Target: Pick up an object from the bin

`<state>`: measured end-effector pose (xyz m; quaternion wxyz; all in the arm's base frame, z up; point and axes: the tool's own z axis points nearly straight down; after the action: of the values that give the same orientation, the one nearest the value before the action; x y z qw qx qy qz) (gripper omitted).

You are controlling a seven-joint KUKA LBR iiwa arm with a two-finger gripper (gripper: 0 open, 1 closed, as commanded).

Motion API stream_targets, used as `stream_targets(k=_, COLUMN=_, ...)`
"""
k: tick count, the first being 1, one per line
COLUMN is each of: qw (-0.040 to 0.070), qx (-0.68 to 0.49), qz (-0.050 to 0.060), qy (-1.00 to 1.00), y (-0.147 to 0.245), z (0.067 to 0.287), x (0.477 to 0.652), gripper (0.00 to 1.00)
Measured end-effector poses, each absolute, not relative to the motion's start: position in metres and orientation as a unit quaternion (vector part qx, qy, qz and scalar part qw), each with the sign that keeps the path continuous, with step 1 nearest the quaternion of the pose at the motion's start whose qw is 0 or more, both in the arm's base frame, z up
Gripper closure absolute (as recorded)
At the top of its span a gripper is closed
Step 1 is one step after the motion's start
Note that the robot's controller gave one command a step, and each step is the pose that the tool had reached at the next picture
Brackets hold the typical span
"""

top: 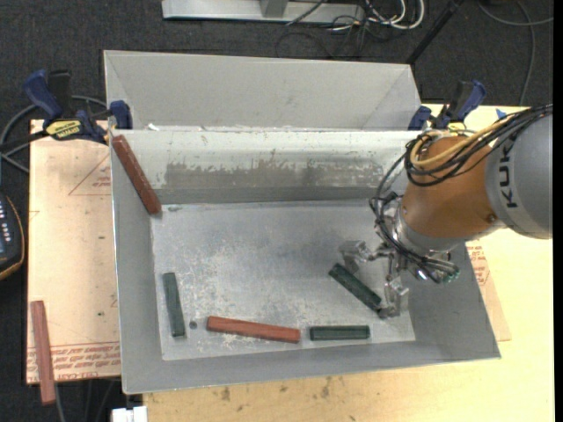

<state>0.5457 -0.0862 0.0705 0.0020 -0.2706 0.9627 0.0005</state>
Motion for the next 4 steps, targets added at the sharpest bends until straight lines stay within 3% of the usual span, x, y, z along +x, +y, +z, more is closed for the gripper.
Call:
stream_targets(k=1, qw=0.001, qx=-0.210, qz=0.000, qy=0.978, y=-0.060, z=0.071, x=0.546, gripper=0.00)
stream_targets(k=2, qw=0.000, qx=-0.211, qz=0.000, qy=0.978, y=-0.061, z=0.072, x=0.546, gripper=1.00)
stream_targets(k=3, qw=0.006, qx=-0.196, qz=-0.002, qy=0.981, y=-0.064, z=0.215, x=0.574, gripper=1.00)
stream_targets(k=4, qw=0.002, qx=-0.196, qz=0.000, qy=0.981, y=-0.063, z=0.210, x=0.572, gripper=0.00)
